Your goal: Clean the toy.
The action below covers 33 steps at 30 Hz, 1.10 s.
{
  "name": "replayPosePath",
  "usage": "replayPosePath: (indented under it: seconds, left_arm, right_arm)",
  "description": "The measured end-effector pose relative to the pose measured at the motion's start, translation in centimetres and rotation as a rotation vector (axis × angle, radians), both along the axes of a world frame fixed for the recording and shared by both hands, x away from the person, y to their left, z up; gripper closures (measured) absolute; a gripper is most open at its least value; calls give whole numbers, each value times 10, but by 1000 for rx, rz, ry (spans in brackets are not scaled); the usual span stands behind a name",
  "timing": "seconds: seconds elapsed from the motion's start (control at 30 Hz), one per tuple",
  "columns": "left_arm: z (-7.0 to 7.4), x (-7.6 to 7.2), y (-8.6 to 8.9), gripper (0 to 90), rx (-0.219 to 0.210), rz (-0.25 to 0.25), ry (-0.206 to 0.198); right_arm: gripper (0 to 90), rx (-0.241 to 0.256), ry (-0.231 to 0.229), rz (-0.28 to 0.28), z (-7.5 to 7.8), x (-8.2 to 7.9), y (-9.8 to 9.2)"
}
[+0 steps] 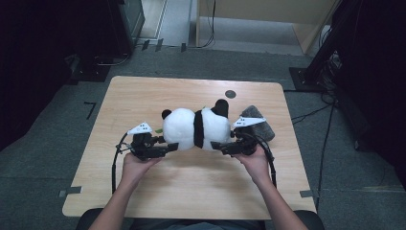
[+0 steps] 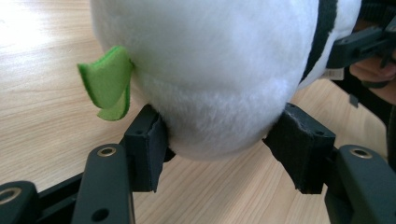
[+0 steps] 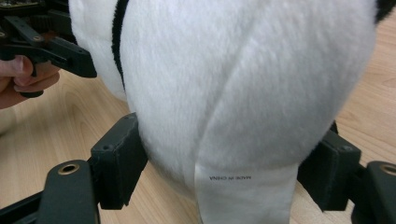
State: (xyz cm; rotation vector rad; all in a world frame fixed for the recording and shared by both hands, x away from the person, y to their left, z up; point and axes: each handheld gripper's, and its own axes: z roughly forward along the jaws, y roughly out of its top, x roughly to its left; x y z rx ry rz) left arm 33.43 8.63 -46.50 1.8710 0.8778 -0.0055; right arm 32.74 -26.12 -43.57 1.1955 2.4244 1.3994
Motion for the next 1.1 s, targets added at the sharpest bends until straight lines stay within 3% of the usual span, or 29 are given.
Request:
replayPosePath:
  seconds: [0.2, 0.33, 0.43, 0.7, 0.93, 1.1]
  left_arm:
    - [0, -2, 1, 374, 1, 11, 9]
    - [-6, 0, 1, 362, 29, 21, 27]
    - [-9, 2, 0, 353, 54, 42, 46]
    - [-13, 6, 7, 340, 24, 103, 40]
    - [-14, 13, 4, 313, 60, 112, -1]
    - [-11, 13, 8, 298, 39, 129, -21]
  right_arm:
    - [234, 37, 55, -4, 0, 2, -3]
    - [232, -8, 14, -11, -2, 3, -1]
    - [230, -38, 28, -23, -9, 7, 2]
    - [238, -36, -2, -67, -10, 11, 1]
    - [242, -39, -57, -75, -13, 19, -3]
    - [258, -113, -97, -88, -10, 19, -5]
